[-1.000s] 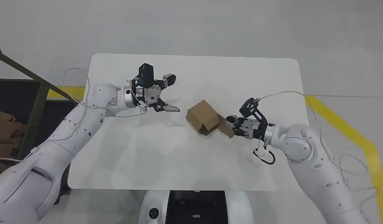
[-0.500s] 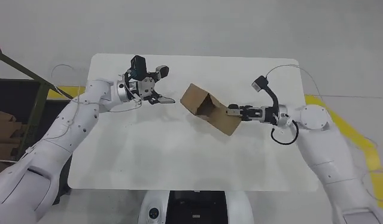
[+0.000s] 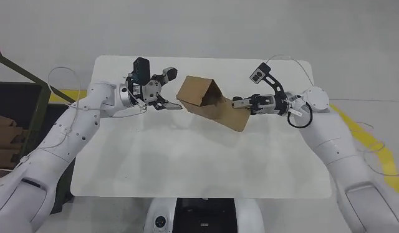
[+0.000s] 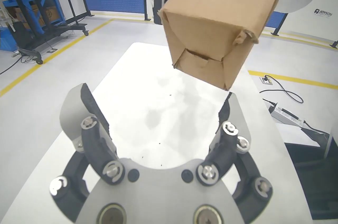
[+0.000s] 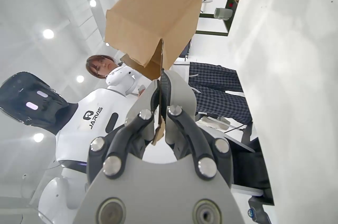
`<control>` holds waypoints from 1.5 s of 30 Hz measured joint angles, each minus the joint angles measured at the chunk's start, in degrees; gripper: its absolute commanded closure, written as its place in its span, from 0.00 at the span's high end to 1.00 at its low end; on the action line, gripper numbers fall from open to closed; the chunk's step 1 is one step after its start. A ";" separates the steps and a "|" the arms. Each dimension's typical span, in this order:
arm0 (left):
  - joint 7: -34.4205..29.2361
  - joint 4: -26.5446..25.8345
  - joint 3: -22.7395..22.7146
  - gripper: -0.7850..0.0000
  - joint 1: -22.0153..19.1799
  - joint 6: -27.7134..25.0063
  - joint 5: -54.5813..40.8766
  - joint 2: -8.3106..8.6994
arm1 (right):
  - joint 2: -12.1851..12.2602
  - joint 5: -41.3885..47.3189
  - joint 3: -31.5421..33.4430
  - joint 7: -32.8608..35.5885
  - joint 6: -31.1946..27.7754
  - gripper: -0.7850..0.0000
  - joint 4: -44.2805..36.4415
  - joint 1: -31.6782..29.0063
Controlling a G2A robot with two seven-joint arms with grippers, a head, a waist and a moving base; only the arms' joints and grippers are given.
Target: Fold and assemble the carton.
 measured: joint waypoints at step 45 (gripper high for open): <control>10.03 -8.31 12.65 1.00 -3.63 0.00 -3.68 5.72 | 5.16 14.19 -14.63 0.00 0.00 0.00 -6.21 3.33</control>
